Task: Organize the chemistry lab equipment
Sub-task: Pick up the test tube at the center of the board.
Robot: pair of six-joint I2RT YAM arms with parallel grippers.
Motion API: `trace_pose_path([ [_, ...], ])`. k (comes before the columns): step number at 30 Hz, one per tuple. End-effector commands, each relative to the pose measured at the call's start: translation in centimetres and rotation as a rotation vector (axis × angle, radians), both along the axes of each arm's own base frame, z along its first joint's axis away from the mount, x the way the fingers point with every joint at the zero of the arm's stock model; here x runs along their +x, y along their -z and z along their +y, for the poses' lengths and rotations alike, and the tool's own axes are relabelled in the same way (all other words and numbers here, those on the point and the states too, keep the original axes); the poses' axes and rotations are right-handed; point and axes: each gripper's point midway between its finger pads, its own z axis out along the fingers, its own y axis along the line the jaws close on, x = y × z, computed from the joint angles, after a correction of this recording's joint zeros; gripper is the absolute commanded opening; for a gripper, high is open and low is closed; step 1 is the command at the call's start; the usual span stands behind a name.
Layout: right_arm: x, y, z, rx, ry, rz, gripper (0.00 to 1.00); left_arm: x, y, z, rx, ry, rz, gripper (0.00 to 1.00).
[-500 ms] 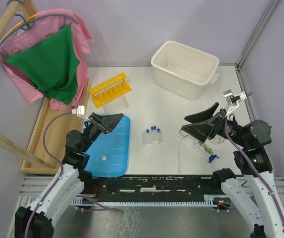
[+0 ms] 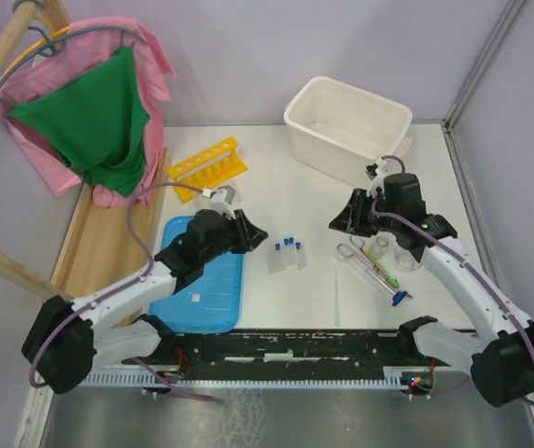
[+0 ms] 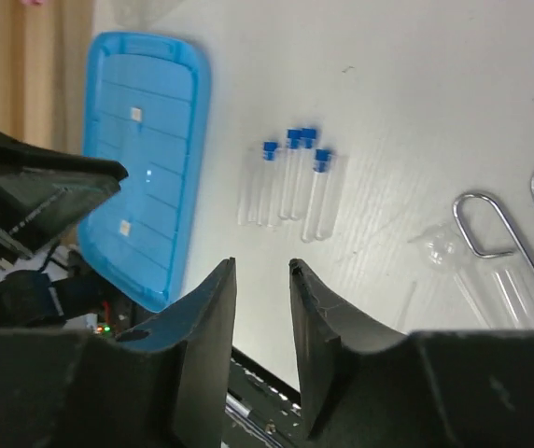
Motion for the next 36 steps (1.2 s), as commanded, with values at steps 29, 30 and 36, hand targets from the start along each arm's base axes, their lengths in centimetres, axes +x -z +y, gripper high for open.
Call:
trace_pose_path([
  [29, 0.8, 3.5, -1.5, -0.601, 0.13, -0.171, 0.5, 0.0, 9.7, -2.3, 0.721, -0.18, 0.006, 0.38],
  [30, 0.8, 3.6, -1.5, -0.6, 0.132, -0.171, 0.5, 0.1, 10.1, -2.1, 0.732, -0.183, 0.015, 0.38],
  [36, 0.6, 3.5, -1.8, -0.6, 0.14, -0.178, 0.5, 0.3, 10.8, -1.8, 0.701, -0.166, 0.051, 0.37],
])
